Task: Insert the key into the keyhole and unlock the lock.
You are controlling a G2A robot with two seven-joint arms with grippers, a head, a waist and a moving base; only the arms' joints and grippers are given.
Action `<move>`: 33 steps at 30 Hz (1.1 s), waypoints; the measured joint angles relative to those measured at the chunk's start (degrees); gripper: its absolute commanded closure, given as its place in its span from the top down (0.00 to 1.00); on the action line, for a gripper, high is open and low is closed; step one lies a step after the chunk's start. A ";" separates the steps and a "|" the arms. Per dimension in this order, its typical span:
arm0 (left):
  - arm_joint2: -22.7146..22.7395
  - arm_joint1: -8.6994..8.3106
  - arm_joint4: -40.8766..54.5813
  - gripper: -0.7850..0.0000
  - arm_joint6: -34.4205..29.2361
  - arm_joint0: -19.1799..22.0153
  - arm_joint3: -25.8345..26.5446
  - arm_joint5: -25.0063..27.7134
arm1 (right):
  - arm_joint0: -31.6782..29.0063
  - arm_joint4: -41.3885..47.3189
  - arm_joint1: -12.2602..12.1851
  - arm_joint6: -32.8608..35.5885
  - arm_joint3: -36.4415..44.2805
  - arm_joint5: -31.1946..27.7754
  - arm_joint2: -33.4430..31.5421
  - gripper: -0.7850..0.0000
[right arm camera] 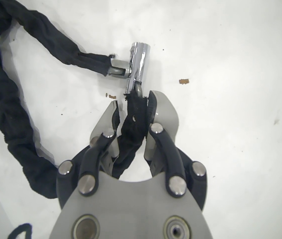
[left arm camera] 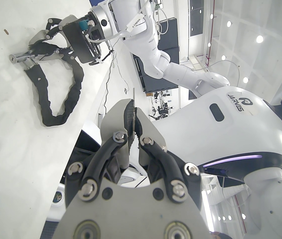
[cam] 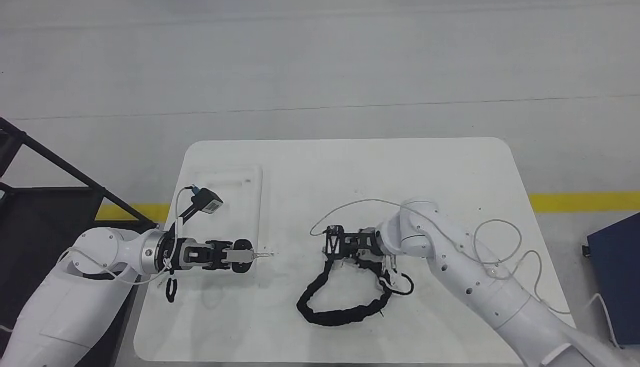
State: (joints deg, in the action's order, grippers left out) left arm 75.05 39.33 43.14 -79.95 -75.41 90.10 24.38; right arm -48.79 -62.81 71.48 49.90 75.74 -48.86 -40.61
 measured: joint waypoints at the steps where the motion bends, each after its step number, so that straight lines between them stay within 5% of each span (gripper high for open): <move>1: 0.00 0.00 0.00 0.00 0.00 0.00 0.00 0.00 | 0.04 -0.13 -0.02 0.12 0.10 0.04 0.06 0.00; 16: 0.00 0.00 0.00 0.00 0.00 0.00 0.00 0.00 | -2.47 -6.16 -1.62 -8.81 7.35 2.22 -3.38 0.00; 33: 0.00 0.00 0.00 0.00 0.00 0.00 0.00 0.00 | -10.95 -10.15 -5.27 -42.18 9.46 -9.17 -14.49 0.00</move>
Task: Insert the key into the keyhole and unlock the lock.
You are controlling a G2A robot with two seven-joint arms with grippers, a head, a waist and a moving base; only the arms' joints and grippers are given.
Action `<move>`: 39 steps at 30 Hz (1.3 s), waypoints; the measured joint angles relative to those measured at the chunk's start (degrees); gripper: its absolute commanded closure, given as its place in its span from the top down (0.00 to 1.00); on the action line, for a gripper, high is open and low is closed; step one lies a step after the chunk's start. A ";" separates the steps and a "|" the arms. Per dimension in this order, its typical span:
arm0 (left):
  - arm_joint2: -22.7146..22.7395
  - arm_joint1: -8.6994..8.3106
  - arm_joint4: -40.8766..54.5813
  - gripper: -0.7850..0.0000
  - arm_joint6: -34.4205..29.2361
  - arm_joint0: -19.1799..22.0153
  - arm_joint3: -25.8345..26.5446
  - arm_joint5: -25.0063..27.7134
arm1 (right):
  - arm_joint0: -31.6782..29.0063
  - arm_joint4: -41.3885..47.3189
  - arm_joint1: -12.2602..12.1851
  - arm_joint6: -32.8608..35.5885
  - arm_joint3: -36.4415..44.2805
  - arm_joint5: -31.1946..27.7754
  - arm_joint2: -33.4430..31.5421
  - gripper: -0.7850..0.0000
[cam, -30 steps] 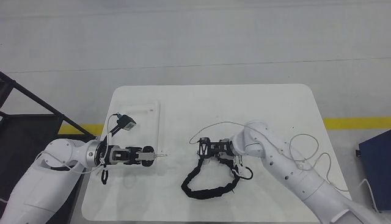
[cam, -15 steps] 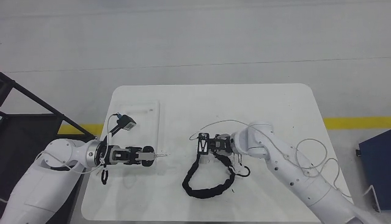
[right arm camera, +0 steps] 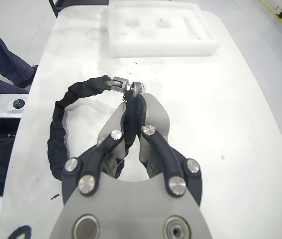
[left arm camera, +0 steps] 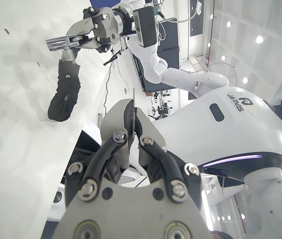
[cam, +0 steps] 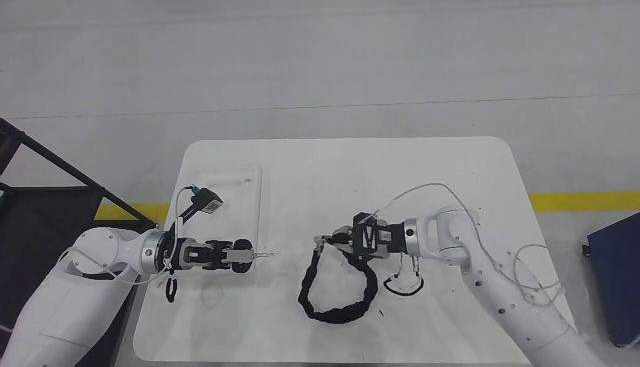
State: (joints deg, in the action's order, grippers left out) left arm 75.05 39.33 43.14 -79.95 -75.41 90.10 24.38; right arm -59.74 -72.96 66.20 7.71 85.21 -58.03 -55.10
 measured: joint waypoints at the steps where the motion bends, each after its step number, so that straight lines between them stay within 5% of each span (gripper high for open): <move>1: 0.00 0.00 0.00 0.00 0.00 0.00 0.00 0.00 | -0.35 -0.68 -0.10 -1.94 0.11 -0.02 -0.11 0.00; 18: 0.00 0.00 0.00 0.00 0.00 0.00 0.00 0.00 | 2.72 -7.34 -2.33 -55.81 -9.08 0.03 14.72 0.00; 39: 0.00 0.00 0.00 0.00 0.00 0.00 0.00 0.00 | 4.37 10.88 -0.65 -54.02 -15.44 0.03 21.51 0.00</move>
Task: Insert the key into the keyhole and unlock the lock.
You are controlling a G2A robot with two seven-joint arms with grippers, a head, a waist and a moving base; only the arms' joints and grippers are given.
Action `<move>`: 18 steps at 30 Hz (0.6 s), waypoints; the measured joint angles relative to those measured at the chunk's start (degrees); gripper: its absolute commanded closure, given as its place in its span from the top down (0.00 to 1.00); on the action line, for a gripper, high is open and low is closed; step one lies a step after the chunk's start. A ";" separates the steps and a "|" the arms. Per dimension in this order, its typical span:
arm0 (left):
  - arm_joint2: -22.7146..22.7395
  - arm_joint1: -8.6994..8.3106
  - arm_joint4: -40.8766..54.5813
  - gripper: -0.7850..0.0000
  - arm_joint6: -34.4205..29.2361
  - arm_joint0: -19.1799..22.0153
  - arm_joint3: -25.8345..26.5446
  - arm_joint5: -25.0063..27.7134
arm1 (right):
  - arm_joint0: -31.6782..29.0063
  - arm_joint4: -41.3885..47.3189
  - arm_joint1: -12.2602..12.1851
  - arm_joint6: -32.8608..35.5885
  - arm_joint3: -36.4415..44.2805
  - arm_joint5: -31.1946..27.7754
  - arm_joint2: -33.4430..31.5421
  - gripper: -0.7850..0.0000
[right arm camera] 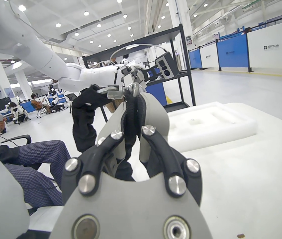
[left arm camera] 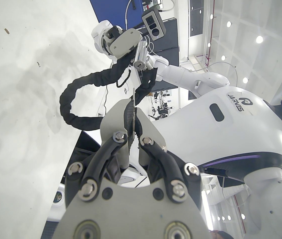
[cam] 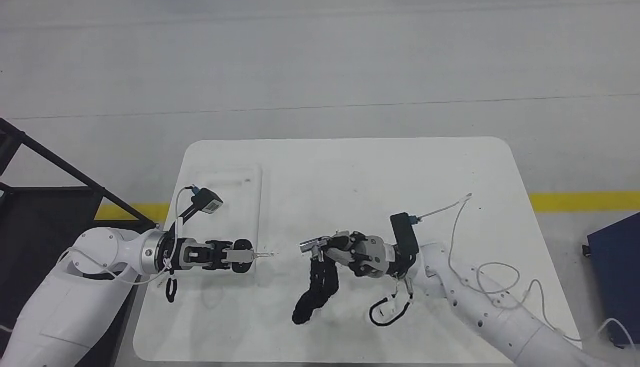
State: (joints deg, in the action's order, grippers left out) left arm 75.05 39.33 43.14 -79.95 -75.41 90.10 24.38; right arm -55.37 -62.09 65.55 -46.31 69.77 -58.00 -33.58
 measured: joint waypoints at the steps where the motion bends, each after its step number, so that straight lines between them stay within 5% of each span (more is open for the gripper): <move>1: 0.00 0.00 0.00 0.00 0.00 0.00 0.00 0.00 | -0.11 0.26 0.01 0.00 -0.17 0.00 -0.12 0.00; 18: 0.00 0.00 0.00 0.00 0.00 0.00 0.00 0.00 | -0.80 1.30 -0.33 0.00 0.05 0.00 -0.04 0.00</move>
